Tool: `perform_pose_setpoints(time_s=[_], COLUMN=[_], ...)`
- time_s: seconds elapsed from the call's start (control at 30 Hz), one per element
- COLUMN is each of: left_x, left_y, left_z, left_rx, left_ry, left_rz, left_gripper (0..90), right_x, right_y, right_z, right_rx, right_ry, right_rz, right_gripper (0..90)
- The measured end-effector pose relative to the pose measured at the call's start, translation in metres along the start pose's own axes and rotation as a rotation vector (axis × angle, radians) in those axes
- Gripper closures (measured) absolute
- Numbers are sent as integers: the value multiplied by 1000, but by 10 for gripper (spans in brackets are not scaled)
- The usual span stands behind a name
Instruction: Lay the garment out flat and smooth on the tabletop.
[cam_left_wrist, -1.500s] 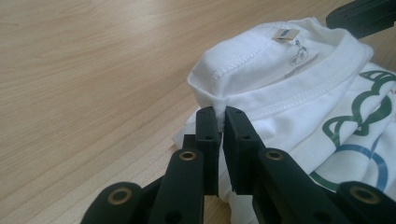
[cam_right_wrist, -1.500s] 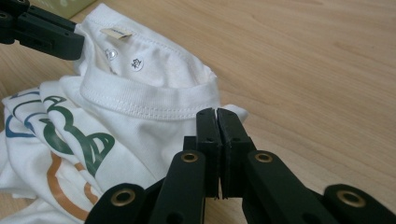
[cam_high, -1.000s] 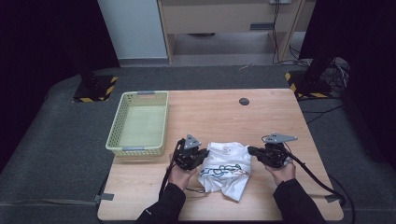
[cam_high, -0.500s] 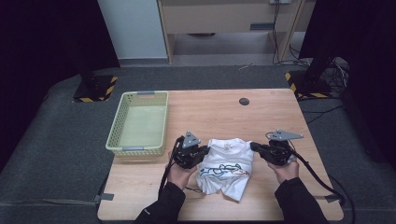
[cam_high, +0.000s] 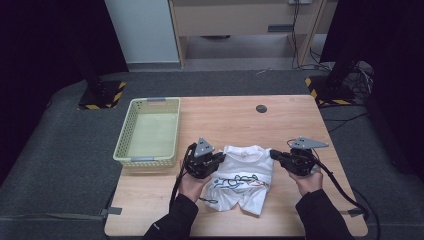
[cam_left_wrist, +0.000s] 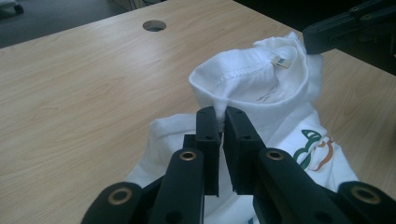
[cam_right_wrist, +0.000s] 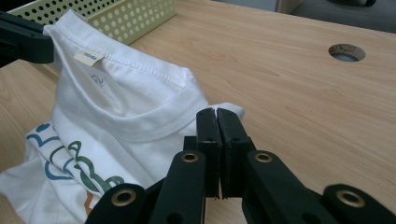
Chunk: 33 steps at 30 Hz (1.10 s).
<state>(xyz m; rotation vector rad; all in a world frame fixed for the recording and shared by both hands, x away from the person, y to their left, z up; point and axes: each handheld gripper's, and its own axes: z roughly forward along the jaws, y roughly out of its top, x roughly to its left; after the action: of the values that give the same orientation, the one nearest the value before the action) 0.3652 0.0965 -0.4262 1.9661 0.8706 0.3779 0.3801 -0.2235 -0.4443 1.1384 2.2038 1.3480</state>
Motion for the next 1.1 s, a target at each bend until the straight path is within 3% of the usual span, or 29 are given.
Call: perform_pose_setpoints(time_s=[0.43, 0.6, 1.1], left_x=[0, -1, 6], left_y=[17, 28, 57], left_z=[-7, -12, -16], left_rx=[-47, -62, -107], left_ry=[0, 13, 40], left_rz=[2, 24, 34], left_gripper=[844, 844, 843], right_x=[-1, 0, -5], right_y=[20, 28, 60], right_z=[-15, -20, -30], right_rx=[-44, -69, -136], right_ry=[-23, -28, -60], right_rz=[-18, -22, -23], right_gripper=[886, 886, 886])
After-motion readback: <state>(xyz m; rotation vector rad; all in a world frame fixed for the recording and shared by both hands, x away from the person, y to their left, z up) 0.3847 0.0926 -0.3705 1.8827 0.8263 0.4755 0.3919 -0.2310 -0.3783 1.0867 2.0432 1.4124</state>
